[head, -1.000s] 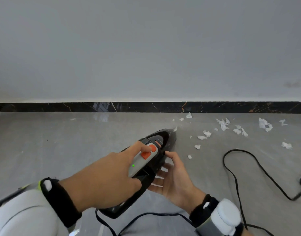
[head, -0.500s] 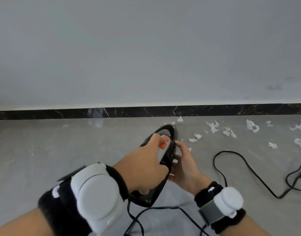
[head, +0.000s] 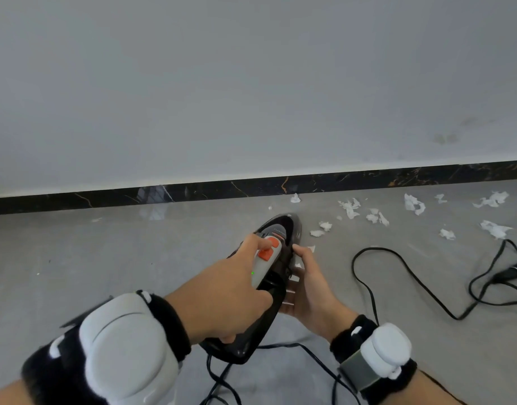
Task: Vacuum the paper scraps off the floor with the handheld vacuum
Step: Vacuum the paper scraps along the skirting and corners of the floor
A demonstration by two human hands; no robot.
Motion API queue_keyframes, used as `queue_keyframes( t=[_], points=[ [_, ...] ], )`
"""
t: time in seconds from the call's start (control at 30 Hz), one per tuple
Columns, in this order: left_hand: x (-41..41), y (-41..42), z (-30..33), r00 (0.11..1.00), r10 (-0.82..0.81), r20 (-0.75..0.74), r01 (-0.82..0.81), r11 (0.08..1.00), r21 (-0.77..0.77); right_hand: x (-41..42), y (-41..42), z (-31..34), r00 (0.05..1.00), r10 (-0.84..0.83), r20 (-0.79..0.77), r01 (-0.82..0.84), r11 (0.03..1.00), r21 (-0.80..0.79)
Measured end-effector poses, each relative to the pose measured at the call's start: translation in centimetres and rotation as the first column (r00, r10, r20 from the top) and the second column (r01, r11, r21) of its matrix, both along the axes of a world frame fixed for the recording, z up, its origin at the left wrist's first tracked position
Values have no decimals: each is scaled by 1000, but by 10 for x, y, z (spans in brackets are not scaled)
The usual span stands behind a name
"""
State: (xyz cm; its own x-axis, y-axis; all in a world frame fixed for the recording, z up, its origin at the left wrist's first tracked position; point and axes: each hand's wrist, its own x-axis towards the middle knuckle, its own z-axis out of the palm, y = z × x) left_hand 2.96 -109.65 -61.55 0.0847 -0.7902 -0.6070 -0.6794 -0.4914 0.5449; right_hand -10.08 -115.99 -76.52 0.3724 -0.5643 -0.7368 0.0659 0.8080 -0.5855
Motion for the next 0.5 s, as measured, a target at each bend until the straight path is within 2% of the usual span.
queue_keyframes(
  t=[0.3, 0.5],
  points=[
    [-9, 20, 19, 989, -144, 35, 140, 987, 81, -20, 42, 6, 997, -75, 22, 74, 995, 67],
    [-19, 29, 28, 965, -237, 111, 222, 966, 132, -38, 63, 11, 992, -99, 78, 84, 980, 182]
  ],
)
